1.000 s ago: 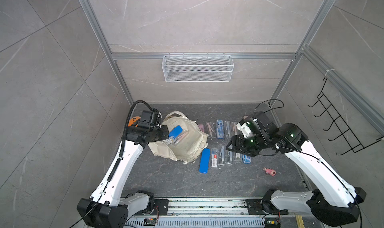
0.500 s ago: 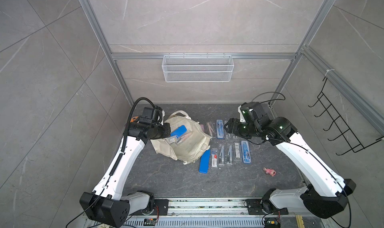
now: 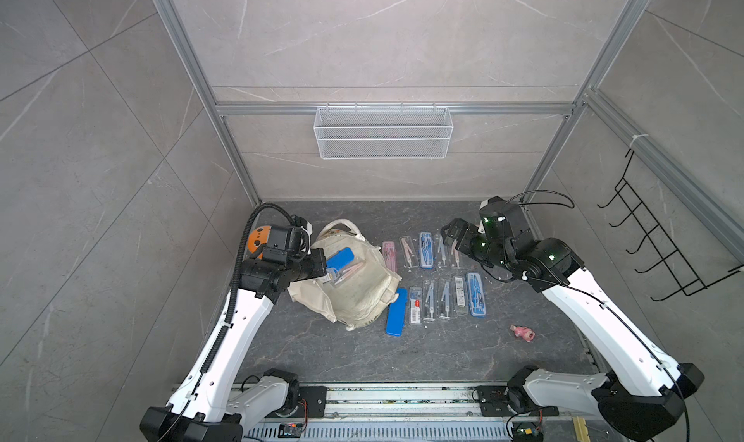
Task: Take out the compass set from the canvas bag
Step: Pick up the compass set from the canvas bag.
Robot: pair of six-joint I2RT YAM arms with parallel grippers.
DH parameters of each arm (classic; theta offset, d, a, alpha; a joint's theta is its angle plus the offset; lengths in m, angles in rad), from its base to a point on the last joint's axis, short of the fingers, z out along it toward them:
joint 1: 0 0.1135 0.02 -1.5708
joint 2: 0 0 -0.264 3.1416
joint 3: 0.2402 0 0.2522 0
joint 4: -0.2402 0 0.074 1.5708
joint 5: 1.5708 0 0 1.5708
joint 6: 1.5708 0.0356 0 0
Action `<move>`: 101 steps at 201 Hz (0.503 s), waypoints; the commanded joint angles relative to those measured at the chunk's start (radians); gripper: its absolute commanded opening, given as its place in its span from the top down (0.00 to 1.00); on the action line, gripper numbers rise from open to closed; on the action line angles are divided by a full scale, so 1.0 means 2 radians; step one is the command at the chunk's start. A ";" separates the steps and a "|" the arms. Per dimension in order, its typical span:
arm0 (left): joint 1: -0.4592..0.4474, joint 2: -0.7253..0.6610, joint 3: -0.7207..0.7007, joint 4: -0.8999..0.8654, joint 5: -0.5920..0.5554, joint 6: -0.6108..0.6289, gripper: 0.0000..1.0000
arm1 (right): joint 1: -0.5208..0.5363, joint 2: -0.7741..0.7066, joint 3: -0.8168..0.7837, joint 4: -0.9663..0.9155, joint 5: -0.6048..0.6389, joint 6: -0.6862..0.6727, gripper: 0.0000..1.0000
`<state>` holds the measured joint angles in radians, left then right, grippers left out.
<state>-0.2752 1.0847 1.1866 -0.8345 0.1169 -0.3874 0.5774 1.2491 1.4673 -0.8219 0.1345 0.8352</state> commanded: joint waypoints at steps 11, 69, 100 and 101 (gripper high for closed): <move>0.000 -0.025 -0.016 0.072 0.041 0.007 1.00 | 0.010 0.017 -0.037 0.071 -0.113 0.009 0.20; -0.008 -0.015 -0.023 0.050 0.046 -0.011 1.00 | 0.173 0.089 -0.035 0.155 -0.135 0.014 0.37; -0.035 -0.023 -0.028 0.042 0.021 -0.023 1.00 | 0.214 0.114 -0.034 0.177 -0.134 0.007 0.43; -0.037 -0.023 -0.028 0.041 0.020 -0.023 1.00 | 0.215 0.115 -0.034 0.177 -0.134 0.007 0.43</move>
<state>-0.3069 1.0748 1.1191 -0.8078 0.1612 -0.4007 0.9676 1.4528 1.3987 -0.5385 -0.1211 0.8608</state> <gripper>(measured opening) 0.102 0.581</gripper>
